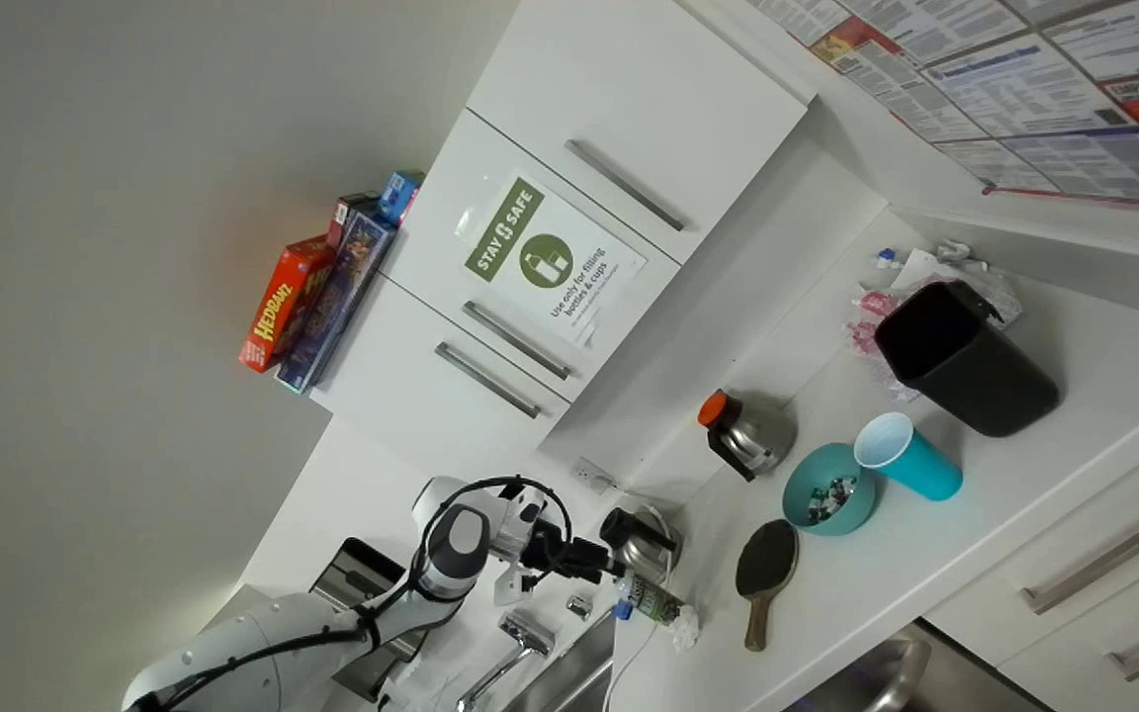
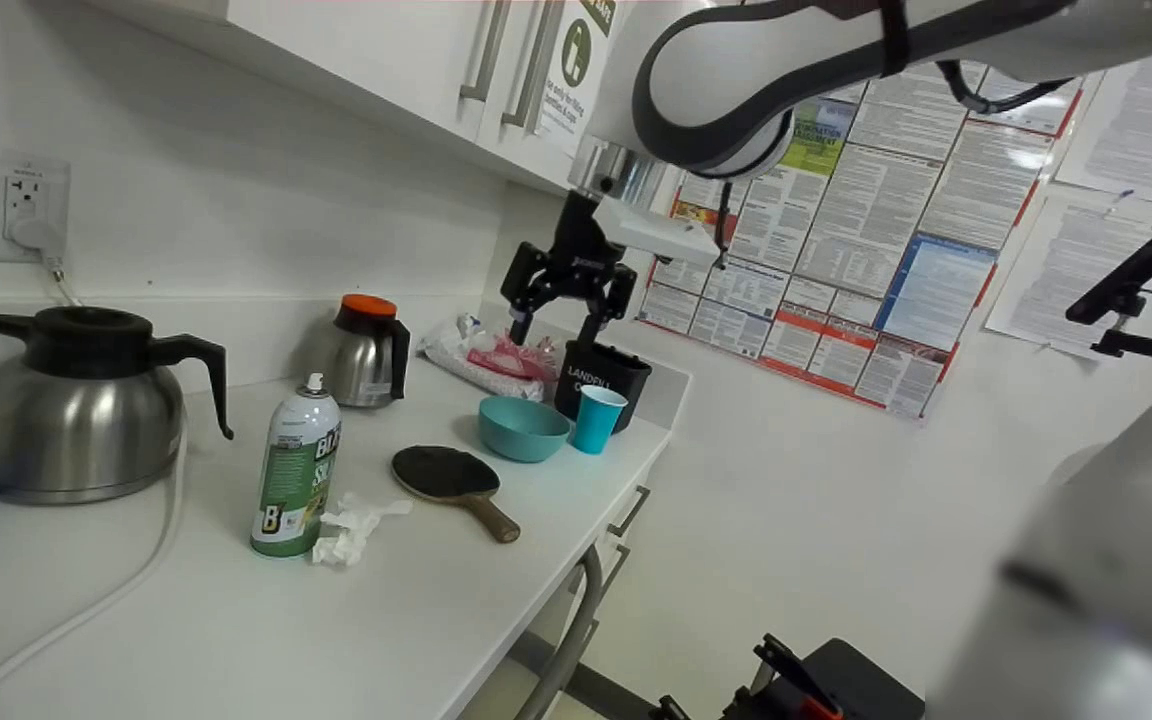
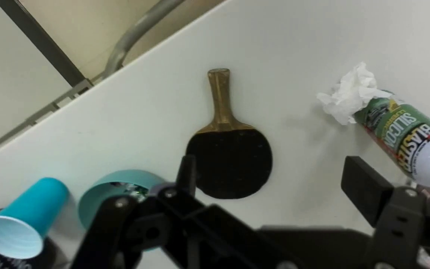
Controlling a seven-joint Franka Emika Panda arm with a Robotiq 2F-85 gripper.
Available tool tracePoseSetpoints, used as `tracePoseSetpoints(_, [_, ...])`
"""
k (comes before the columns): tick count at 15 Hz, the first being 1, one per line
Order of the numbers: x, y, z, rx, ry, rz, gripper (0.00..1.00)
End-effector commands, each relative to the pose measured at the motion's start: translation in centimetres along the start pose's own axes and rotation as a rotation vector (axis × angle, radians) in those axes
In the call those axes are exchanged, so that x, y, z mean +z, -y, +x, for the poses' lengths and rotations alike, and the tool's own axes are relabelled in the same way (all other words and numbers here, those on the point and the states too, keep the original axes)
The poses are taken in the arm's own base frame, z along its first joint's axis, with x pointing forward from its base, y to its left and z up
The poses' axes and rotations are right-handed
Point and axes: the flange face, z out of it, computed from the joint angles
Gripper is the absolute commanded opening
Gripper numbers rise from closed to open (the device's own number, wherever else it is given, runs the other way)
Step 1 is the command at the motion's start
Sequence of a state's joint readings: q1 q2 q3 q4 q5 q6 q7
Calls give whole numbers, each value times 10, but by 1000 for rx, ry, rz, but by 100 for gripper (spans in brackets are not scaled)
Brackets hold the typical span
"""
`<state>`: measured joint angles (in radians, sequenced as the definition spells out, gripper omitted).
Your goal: Pick up the white paper from the left side of the counter and place it in the black bin on the right
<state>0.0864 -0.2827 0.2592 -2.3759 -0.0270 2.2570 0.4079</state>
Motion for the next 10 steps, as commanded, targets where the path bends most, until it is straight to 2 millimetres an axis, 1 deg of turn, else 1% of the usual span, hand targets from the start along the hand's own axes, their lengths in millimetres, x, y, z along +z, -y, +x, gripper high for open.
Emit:
tracePoseSetpoints(1, [40,38,4,-152,-6,47,100])
tracePoseSetpoints(3, [62,57,1,-231,18,68,100])
tracePoseSetpoints(4, [71,63,-2,-264,31,70,100])
tracePoseSetpoints(5, [60,52,-5,-206,26,53,100])
tracePoseSetpoints(6, [68,55,-7,-216,40,54,100])
tracePoseSetpoints(7, [71,56,-7,-216,46,53,100])
tracePoseSetpoints(10, [67,53,-5,-209,38,54,100])
